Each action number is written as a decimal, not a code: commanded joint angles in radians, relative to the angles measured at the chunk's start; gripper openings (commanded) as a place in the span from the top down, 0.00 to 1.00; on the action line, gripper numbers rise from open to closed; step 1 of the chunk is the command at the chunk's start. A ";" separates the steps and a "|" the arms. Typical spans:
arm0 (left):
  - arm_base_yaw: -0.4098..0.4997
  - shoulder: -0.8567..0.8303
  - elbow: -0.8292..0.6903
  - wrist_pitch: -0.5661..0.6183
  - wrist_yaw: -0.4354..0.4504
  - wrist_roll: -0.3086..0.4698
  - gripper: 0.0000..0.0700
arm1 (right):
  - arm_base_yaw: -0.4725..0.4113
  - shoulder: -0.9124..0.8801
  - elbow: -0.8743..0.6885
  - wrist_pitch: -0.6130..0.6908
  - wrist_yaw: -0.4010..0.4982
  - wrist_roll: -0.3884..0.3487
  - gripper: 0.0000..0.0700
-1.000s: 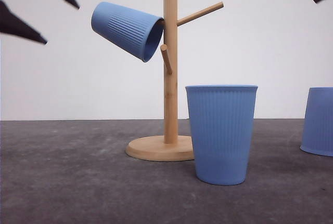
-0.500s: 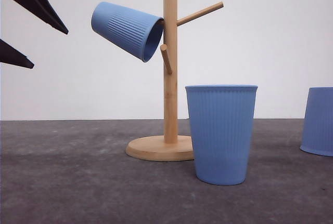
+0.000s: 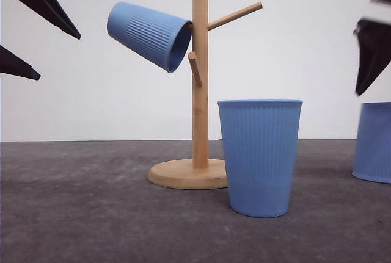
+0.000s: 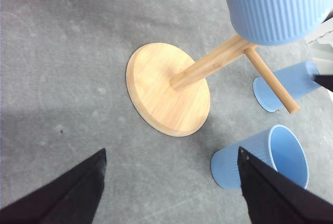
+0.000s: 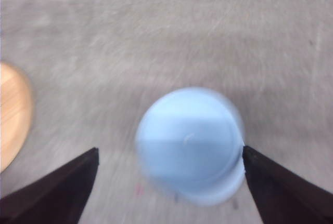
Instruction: Place three cups
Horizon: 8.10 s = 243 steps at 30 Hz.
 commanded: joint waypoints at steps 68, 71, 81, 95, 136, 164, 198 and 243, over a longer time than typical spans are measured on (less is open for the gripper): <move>-0.002 0.006 0.010 0.077 -0.003 -0.004 0.33 | 0.178 0.156 0.086 0.750 -0.563 0.737 0.33; -0.002 0.006 0.010 0.077 -0.003 -0.004 0.33 | 0.178 0.156 0.086 0.748 -0.564 0.736 0.30; -0.002 0.006 0.010 0.077 -0.003 -0.005 0.33 | 0.175 0.149 0.086 0.703 -0.582 0.697 0.29; -0.002 0.006 0.010 0.077 -0.003 -0.005 0.33 | 0.055 0.077 0.086 0.682 -0.586 0.677 0.29; -0.002 0.006 0.010 0.067 0.002 -0.011 0.33 | 0.456 -0.127 -0.136 0.025 -0.125 0.397 0.46; -0.158 0.038 0.010 0.001 0.549 0.084 0.19 | 0.543 -0.073 -0.151 0.040 -0.689 0.411 0.99; -0.415 0.160 0.010 0.001 0.576 0.192 0.52 | 0.617 -0.076 -0.151 0.283 -0.834 0.580 0.69; -0.352 0.481 0.011 0.738 0.280 -1.144 0.51 | 0.209 -0.170 -0.151 0.008 -0.701 0.147 0.69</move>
